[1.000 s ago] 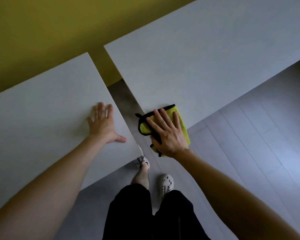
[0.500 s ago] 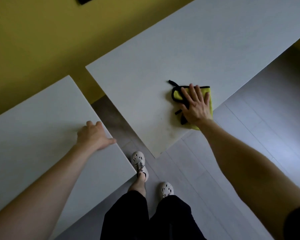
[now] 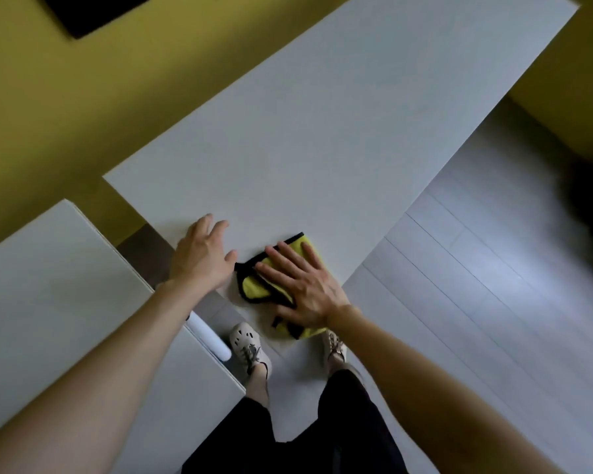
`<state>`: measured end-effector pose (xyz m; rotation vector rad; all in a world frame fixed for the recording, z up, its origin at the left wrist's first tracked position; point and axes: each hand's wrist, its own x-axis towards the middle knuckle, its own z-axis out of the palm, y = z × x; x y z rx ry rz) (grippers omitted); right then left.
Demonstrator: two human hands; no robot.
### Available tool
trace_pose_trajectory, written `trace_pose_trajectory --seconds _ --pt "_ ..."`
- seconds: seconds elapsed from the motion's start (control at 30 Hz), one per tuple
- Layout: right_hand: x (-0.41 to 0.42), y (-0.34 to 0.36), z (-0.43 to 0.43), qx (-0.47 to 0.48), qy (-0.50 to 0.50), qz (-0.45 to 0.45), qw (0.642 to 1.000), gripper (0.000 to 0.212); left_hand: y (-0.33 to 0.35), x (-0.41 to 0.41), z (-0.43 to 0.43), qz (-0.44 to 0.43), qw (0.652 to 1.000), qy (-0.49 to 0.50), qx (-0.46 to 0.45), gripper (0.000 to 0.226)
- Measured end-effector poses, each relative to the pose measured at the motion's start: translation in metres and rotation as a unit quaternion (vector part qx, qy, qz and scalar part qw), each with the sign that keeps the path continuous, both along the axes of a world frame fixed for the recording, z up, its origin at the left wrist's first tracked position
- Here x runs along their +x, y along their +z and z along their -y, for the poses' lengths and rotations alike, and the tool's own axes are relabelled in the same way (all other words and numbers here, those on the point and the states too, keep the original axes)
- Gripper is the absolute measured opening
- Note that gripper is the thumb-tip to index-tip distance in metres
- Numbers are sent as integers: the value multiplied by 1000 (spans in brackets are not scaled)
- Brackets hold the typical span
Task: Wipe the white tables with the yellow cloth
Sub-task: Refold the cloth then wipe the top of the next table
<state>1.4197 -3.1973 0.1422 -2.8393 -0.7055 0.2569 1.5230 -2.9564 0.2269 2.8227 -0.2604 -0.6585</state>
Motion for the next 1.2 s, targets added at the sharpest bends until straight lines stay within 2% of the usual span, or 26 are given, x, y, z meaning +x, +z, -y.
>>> trace_pose_trajectory --seconds 0.03,0.1,0.17,0.27,0.37,0.5,0.63,0.7,0.8,0.87,1.0,1.07,1.13,1.2 --pt "18 -3 28 -1 -22 4 1000 89 -1 4 7 -18 1000 -2 -5 76" --pt "61 -5 89 -11 -143 6 990 89 -6 9 17 -48 999 -8 18 93" --pt "100 1 142 -41 -271 -24 961 87 -13 10 23 -72 995 -12 70 119" --pt "124 2 162 -63 -323 -28 944 81 -20 3 31 -91 983 -28 155 152" --pt "96 5 120 -43 -251 -15 967 85 -19 1 47 -80 979 -32 184 163" --pt "45 11 50 4 -35 -28 999 93 -13 11 62 -74 977 -6 201 171" --pt "71 2 79 14 67 -14 998 92 -14 13 65 -91 972 -5 215 177" --pt "112 -4 128 15 33 2 999 93 -14 13 67 -100 972 11 214 178" --pt "193 -7 207 -16 -122 7 992 86 -11 14 68 -116 972 19 205 175" --pt "240 0 244 -37 -206 -21 978 85 -8 15 69 -127 972 18 198 174" --pt "257 5 239 -50 -254 -26 966 84 -6 13 71 -125 974 33 185 174" --pt "220 7 198 -31 -197 -12 980 88 -4 13 71 -129 976 44 171 173" --pt "166 11 138 -11 -58 -15 998 92 -1 14 70 -135 975 47 171 172" --pt "126 16 85 -12 95 -40 995 93 1 15 70 -138 973 35 181 171"
